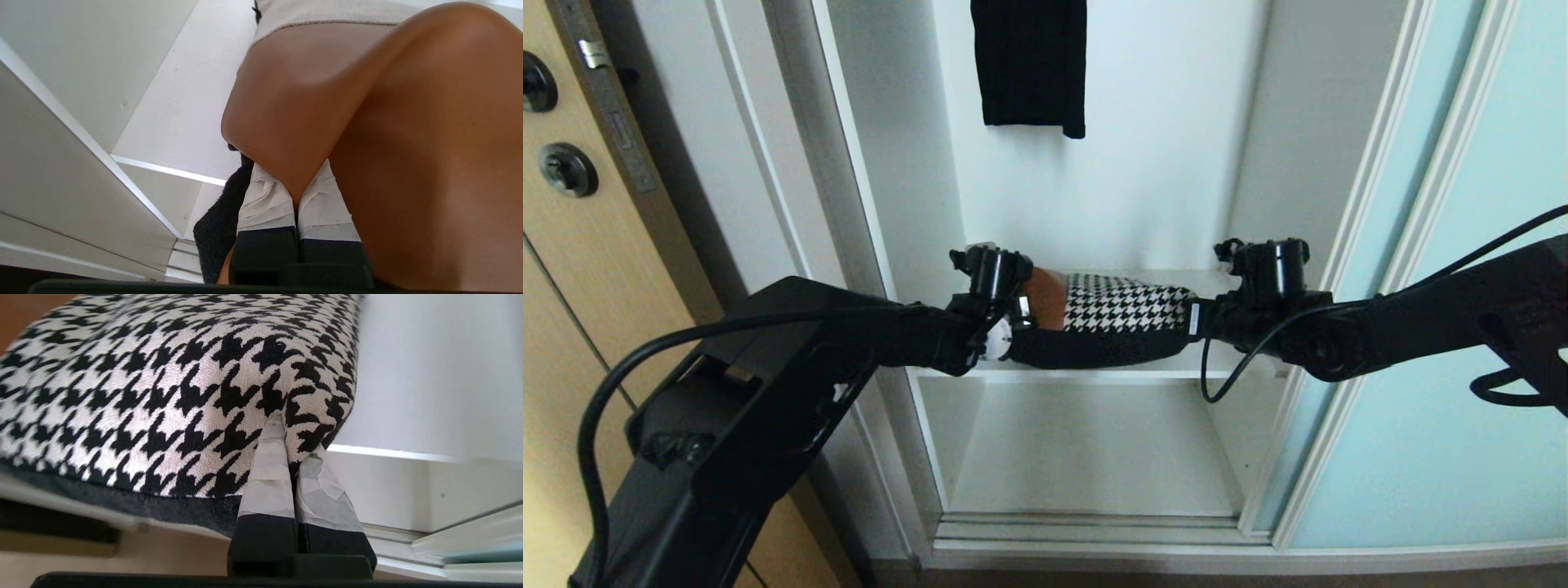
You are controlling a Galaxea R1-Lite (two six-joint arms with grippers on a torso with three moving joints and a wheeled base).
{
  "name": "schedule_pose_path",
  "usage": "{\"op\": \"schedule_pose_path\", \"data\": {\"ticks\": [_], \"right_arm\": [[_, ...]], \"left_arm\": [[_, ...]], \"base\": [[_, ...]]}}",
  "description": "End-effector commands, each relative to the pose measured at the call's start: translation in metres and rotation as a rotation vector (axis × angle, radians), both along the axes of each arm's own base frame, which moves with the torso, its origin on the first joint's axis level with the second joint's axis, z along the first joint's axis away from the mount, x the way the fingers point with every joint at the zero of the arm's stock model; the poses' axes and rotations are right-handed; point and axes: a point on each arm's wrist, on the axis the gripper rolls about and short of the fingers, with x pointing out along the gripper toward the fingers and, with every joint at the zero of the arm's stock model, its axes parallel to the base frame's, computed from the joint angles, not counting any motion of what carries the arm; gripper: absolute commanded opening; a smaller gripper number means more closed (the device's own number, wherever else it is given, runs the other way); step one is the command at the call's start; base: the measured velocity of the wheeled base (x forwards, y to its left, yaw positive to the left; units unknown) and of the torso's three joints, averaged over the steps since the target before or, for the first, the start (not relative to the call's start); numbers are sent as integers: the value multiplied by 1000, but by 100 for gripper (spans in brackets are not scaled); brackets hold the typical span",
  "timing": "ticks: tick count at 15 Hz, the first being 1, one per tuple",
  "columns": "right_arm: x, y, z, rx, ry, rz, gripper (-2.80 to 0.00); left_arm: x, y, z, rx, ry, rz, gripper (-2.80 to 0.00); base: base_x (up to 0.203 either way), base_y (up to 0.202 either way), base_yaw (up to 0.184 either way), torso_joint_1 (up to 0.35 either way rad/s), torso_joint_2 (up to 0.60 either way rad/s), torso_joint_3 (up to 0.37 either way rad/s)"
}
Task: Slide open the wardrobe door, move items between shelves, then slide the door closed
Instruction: Place the pillow on the higher shelf
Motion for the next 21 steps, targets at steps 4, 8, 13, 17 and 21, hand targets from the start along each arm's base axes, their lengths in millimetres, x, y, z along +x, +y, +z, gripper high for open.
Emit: {"op": "schedule_pose_path", "data": {"ticks": [4,8,13,17,21], "right_arm": [[25,9,-29,-41,7,-55,-280],[34,17,-39,-74,-3,-61,-280],[39,26,-48,-80,-2,-67,-280],[47,32,-65,-88,3,-76,0],[44,35,-68,-82,8,-68,0]], "left_arm": [[14,-6,-21,18,25,1,-280],[18,-2,-32,19,35,16,-280],[19,1,-35,22,37,48,-280],[21,2,-43,23,42,51,0],[29,8,-46,5,-35,105,0]], "base": [[0,0,0,0,0,0],[0,0,0,0,0,0],[0,0,0,0,0,0],[0,0,0,0,0,0],[0,0,0,0,0,0]]}}
